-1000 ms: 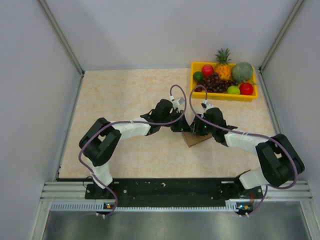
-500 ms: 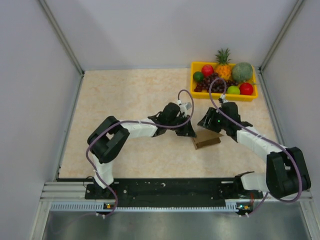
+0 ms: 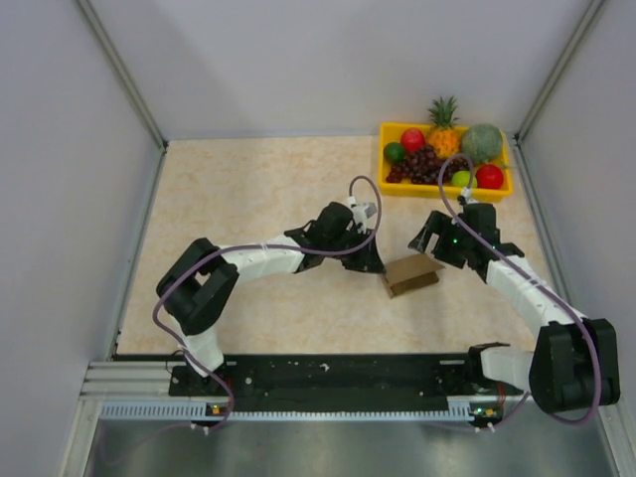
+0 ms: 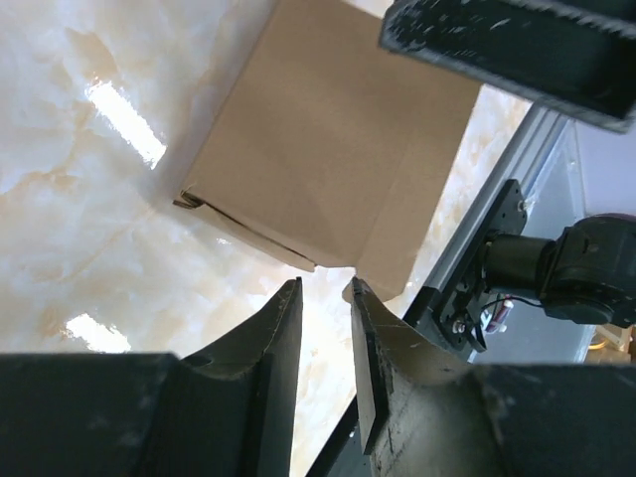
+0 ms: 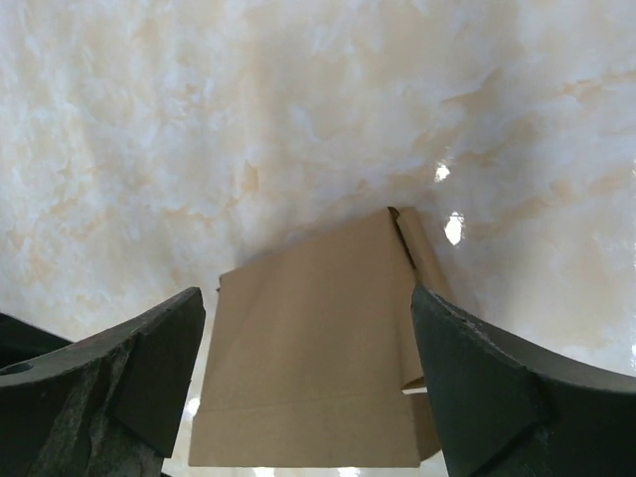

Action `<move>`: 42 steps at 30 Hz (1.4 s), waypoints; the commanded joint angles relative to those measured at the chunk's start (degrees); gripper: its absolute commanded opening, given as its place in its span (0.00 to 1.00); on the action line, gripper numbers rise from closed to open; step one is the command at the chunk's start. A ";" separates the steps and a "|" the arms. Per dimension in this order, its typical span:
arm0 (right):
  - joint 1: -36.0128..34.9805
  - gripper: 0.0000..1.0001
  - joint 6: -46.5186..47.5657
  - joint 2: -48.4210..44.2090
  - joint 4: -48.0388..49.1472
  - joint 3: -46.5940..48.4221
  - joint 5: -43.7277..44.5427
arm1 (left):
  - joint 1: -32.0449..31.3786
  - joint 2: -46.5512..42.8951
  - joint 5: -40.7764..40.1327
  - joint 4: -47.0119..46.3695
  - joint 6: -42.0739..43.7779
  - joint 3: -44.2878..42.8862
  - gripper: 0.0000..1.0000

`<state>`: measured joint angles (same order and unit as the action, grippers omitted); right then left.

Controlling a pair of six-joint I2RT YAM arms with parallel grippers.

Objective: Fold the paper box

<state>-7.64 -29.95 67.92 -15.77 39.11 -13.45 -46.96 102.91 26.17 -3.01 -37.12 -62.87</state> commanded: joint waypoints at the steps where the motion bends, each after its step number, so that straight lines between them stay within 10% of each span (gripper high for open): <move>1: 1.57 0.85 0.87 -2.09 -1.72 -2.37 -3.06 | 1.87 -3.51 4.30 -4.27 -0.22 2.12 0.33; 20: 3.60 0.80 -0.63 -2.44 6.53 -12.30 -12.03 | 8.73 -6.42 12.06 -16.94 -19.02 14.97 0.69; 29: 2.37 0.64 -6.69 0.63 20.77 -18.46 -16.52 | 8.38 -4.83 10.30 -16.44 -19.23 17.08 0.52; 37: -2.29 0.61 -11.09 2.31 25.78 -19.51 -13.71 | 5.65 -7.20 5.38 -12.72 -18.15 19.71 0.71; 42: -2.64 0.61 -11.00 2.57 25.26 -18.73 -13.53 | 5.65 -7.20 4.33 -25.61 -24.83 27.17 0.60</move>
<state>-9.61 -40.16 70.43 6.66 19.88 -27.83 -41.30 97.47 32.60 -18.79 -57.41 -40.36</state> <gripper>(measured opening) 0.613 0.631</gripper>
